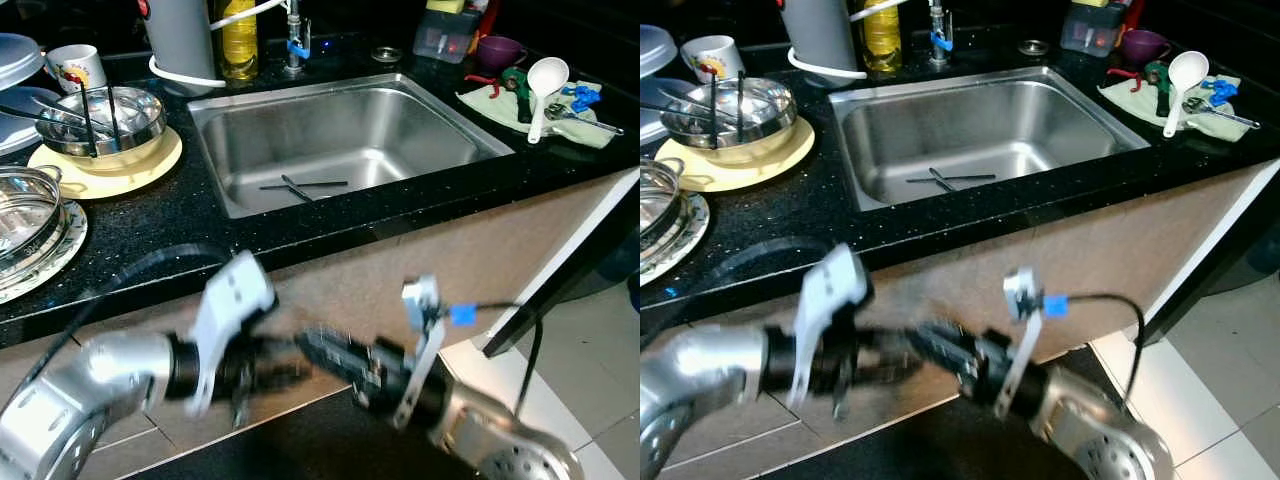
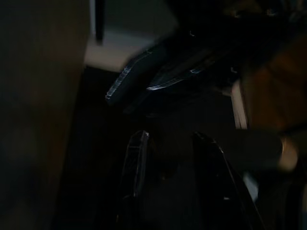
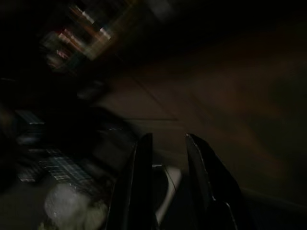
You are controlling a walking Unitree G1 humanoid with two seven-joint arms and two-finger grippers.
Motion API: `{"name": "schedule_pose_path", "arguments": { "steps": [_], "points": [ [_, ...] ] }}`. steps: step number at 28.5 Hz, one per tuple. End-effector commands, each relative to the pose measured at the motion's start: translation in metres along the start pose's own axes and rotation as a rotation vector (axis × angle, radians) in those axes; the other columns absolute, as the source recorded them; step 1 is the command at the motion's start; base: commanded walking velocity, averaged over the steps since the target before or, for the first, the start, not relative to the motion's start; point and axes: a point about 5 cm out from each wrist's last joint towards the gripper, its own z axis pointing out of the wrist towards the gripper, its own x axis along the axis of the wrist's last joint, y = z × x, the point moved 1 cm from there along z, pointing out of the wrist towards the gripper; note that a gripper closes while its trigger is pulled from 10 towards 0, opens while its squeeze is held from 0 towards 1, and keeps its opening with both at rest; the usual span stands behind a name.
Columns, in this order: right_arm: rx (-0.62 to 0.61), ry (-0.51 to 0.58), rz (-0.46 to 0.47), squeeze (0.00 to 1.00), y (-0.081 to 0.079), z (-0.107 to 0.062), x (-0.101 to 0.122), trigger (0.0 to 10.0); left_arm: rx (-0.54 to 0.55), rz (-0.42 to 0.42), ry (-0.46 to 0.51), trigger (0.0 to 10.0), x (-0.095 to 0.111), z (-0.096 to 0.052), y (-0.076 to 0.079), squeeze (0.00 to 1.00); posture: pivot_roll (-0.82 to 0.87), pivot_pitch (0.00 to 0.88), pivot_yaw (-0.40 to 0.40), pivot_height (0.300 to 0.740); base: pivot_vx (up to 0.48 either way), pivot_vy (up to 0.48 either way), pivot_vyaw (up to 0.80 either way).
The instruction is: Kitchen organization
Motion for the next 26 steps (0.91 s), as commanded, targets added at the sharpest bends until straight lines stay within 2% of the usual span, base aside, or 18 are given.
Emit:
{"name": "schedule_pose_path", "arguments": {
  "steps": [1, 2, 3, 5, 7, 8, 9, 12, 13, 14, 16, 17, 19, 20, 22, 24, 26],
  "points": [
    [-0.036, -0.057, 0.003, 0.0, 0.005, 0.0, -0.013, 10.0, 0.003, -0.001, -0.062, 10.0, -0.01, 0.003, 0.003, 0.0, -0.07, 0.181, -0.034, 0.74, 0.0, 0.0, 0.0],
    [-0.111, -0.106, -0.003, 0.0, 0.016, -0.001, -0.025, 10.0, 0.062, -0.001, -0.118, 10.0, -0.02, 0.009, -0.002, 0.0, -0.07, 0.18, -0.034, 0.74, 0.0, 0.0, 0.0],
    [-0.111, -0.106, -0.003, 0.0, 0.016, -0.001, -0.025, 10.0, 0.062, -0.001, -0.118, 10.0, -0.02, 0.009, -0.002, 0.0, -0.07, 0.18, -0.034, 0.74, 0.0, 0.0, 0.0],
    [-0.315, -0.211, -0.01, 0.0, 0.046, -0.008, -0.053, 10.0, 0.181, -0.052, -0.234, 10.0, -0.046, 0.019, -0.011, 0.0, -0.07, 0.18, -0.034, 0.74, 0.0, 0.0, 0.0],
    [-0.446, -0.284, -0.054, 0.0, 0.064, -0.014, -0.072, 10.0, 0.25, -0.118, -0.32, 10.0, -0.067, 0.027, -0.013, 0.0, -0.07, 0.18, -0.031, 0.74, 0.0, 0.0, 0.0],
    [-0.446, -0.284, -0.054, 0.0, 0.064, -0.014, -0.072, 10.0, 0.25, -0.118, -0.32, 10.0, -0.067, 0.027, -0.013, 0.0, -0.07, 0.18, -0.031, 0.74, 0.0, 0.0, 0.0],
    [-0.488, -0.306, -0.081, 0.0, 0.07, -0.016, -0.078, 10.0, 0.28, -0.142, -0.344, 10.0, -0.076, 0.029, -0.014, 0.0, -0.07, 0.182, -0.03, 0.74, 0.0, 0.0, 0.0],
    [-0.682, -0.274, -0.054, 0.0, 0.093, -0.02, -0.092, 10.0, 0.429, -0.219, -0.406, 10.0, -0.111, 0.041, -0.027, 0.0, -0.07, 0.188, -0.028, 0.74, 0.0, 0.0, 0.0],
    [-0.682, -0.274, -0.054, 0.0, 0.093, -0.02, -0.092, 10.0, 0.429, -0.219, -0.406, 10.0, -0.111, 0.041, -0.027, 0.0, -0.07, 0.188, -0.028, 0.74, 0.0, 0.0, 0.0],
    [-0.742, -0.264, -0.043, 0.0, 0.1, -0.022, -0.097, 10.0, 0.482, -0.239, -0.397, 10.0, -0.122, 0.047, -0.032, 0.0, -0.07, 0.189, -0.029, 0.74, 0.0, 0.0, 0.0],
    [-0.742, -0.264, -0.043, 0.0, 0.1, -0.022, -0.097, 10.0, 0.482, -0.239, -0.397, 10.0, -0.122, 0.047, -0.032, 0.0, -0.07, 0.189, -0.029, 0.74, 0.0, 0.0, 0.0],
    [-0.78, -0.263, -0.028, 0.0, 0.105, -0.023, -0.104, 10.0, 0.585, -0.27, -0.361, 10.0, -0.136, 0.053, -0.043, 0.0, -0.07, 0.193, -0.031, 0.74, 0.0, 0.0, 0.0],
    [-0.814, -0.266, 0.025, 0.0, 0.11, -0.023, -0.119, 10.0, 0.724, -0.491, -0.258, 10.0, -0.165, 0.059, -0.051, 0.0, -0.08, 0.195, -0.031, 0.74, 0.0, 0.0, 0.0],
    [-0.822, -0.265, 0.049, 0.0, 0.111, -0.023, -0.123, 10.0, 0.765, -0.558, -0.243, 10.0, -0.175, 0.058, -0.051, 0.0, -0.08, 0.196, -0.028, 0.74, 0.0, 0.0, 0.0],
    [-0.824, -0.267, 0.047, 0.0, 0.111, -0.023, -0.126, 10.0, 0.782, -0.585, -0.259, 10.0, -0.183, 0.057, -0.049, 0.0, -0.08, 0.198, -0.025, 0.74, 0.0, 0.0, 0.4],
    [-0.837, -0.259, 0.038, 0.0, 0.114, -0.022, -0.128, 10.0, 0.789, -0.549, -0.335, 10.0, -0.195, 0.053, -0.043, 0.0, -0.08, 0.202, -0.017, 0.74, 0.0, 0.0, 0.8],
    [-0.856, -0.247, 0.031, 0.0, 0.116, -0.021, -0.13, 10.0, 0.794, -0.567, -0.356, 10.0, -0.204, 0.051, -0.038, 0.0, -0.08, 0.202, -0.017, 0.74, 0.0, 0.0, 0.8]
  ]
}}
